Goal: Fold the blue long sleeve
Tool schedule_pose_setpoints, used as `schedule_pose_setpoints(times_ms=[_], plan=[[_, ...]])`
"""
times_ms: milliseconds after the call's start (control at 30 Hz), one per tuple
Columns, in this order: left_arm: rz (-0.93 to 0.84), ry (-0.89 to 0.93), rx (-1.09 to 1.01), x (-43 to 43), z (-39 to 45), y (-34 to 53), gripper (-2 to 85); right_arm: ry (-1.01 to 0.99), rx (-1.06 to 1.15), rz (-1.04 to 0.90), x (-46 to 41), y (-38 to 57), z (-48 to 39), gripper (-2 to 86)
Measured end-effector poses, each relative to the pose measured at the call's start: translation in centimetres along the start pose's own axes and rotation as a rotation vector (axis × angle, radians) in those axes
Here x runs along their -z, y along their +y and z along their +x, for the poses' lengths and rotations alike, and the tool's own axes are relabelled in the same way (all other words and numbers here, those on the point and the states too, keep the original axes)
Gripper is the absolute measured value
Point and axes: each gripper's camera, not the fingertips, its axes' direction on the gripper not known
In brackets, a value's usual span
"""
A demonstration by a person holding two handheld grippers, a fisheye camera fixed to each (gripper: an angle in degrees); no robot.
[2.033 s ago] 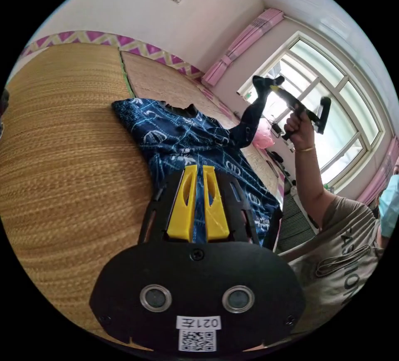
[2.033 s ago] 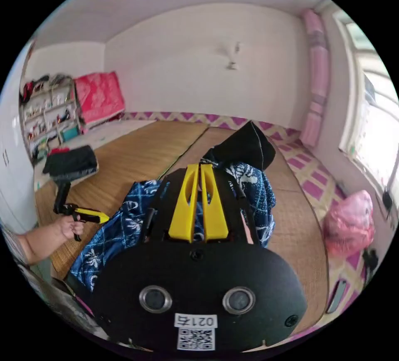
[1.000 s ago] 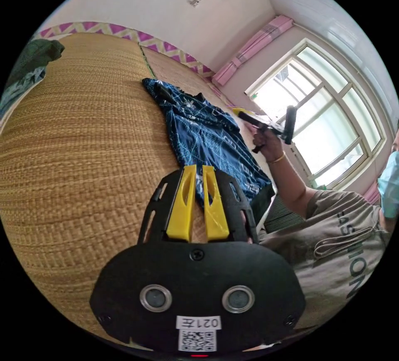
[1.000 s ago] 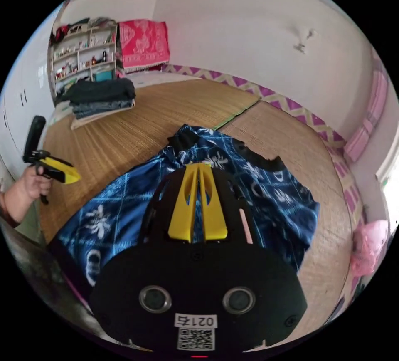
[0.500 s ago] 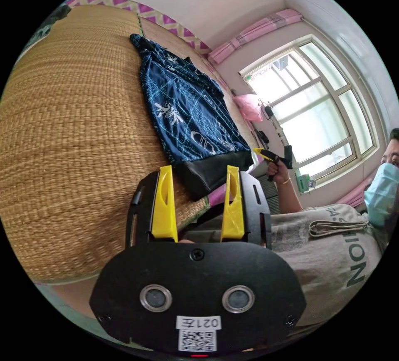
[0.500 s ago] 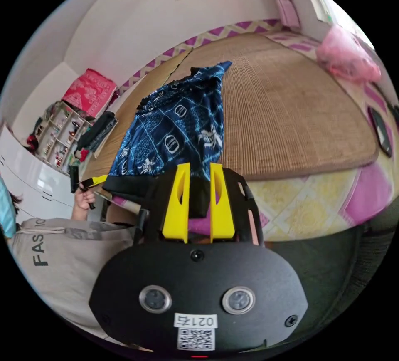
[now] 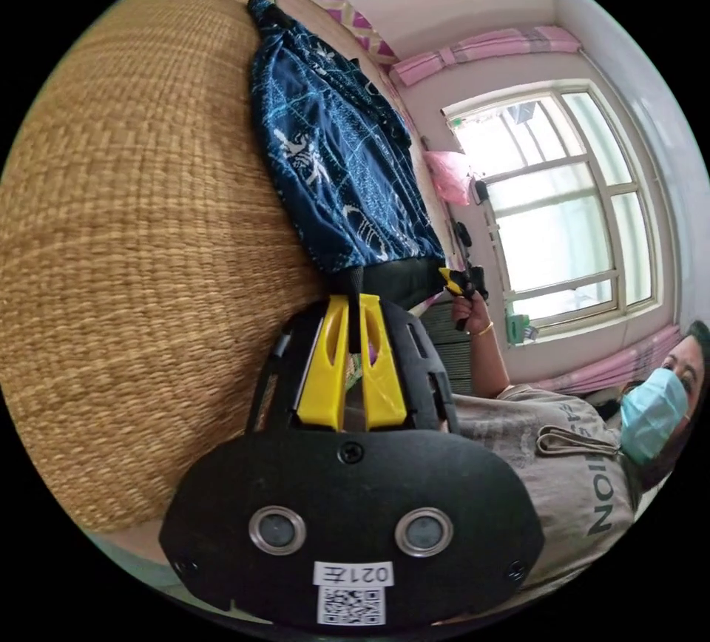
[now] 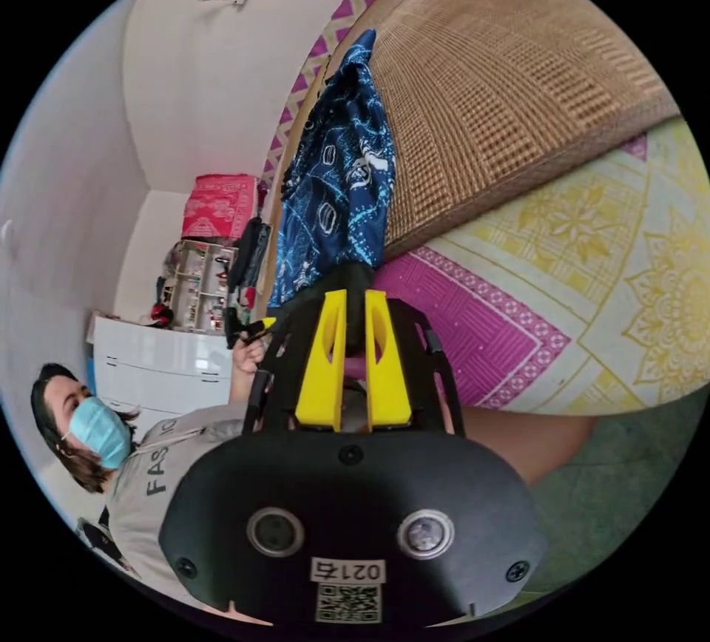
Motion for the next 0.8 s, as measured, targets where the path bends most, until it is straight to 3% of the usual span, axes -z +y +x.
schedule_pose_setpoints(times_ms=[133, 267, 467, 667, 800], plan=[[0.028, 0.034, -0.030, 2.2, -0.1, 1.4, -0.8, -0.175, 0.000, 0.059, 4.4, 1.9, 3.1, 1.3], [-0.028, 0.019, -0.078, 2.9, 1.4, 2.7, -0.8, -0.078, 0.044, -0.015, 5.4, 3.6, 3.6, 0.8], [-0.103, 0.022, -0.105, 4.4, 4.7, 4.4, -0.9, -0.087, 0.061, -0.152, 5.7, 7.4, 4.9, 0.6], [-0.072, -0.059, -0.263, 7.5, 11.8, -4.1, -0.9, -0.107, 0.194, -0.150, 6.2, 2.4, 1.4, 0.7], [-0.045, -0.096, -0.310, 8.4, 13.4, -15.5, -0.9, -0.113, 0.272, -0.123, 5.3, -7.8, -0.3, 0.8]])
